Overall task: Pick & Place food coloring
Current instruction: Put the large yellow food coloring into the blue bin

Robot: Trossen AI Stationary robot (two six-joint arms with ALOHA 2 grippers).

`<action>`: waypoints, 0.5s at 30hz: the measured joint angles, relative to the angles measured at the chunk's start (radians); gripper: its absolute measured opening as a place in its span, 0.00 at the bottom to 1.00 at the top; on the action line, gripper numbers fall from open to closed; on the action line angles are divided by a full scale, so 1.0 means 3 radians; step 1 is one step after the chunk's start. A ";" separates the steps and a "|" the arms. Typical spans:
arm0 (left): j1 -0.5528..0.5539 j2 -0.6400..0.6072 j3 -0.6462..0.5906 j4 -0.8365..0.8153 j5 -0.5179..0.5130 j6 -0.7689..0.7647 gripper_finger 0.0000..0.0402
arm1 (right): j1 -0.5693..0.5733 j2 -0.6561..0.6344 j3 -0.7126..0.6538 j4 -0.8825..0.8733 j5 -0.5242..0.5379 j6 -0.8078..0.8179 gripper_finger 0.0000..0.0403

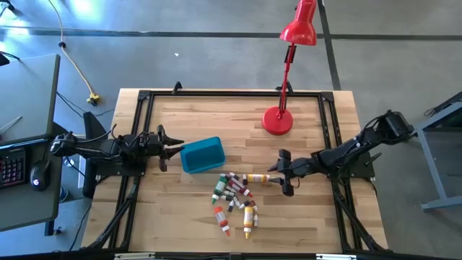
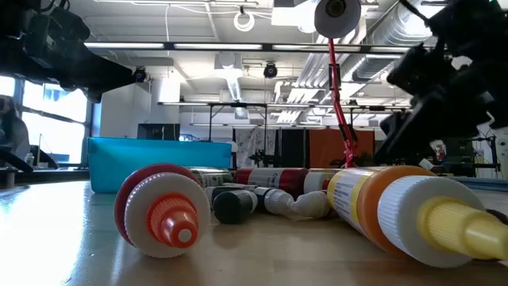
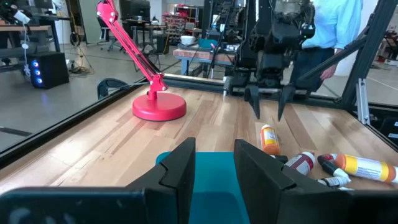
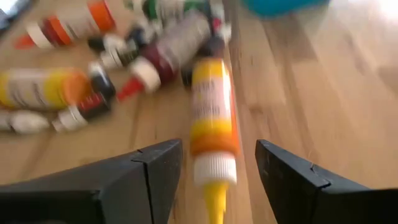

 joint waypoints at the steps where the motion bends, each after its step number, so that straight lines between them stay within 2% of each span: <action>1: 0.0001 0.0000 0.0000 0.0000 0.0000 0.0000 0.27 | 0.0006 0.0042 -0.0001 -0.0029 -0.0001 0.0006 0.49; 15: 0.0000 0.0000 0.0000 0.0001 -0.0005 0.0000 0.27 | 0.0007 0.0502 0.0005 0.0069 -0.0006 0.0081 0.49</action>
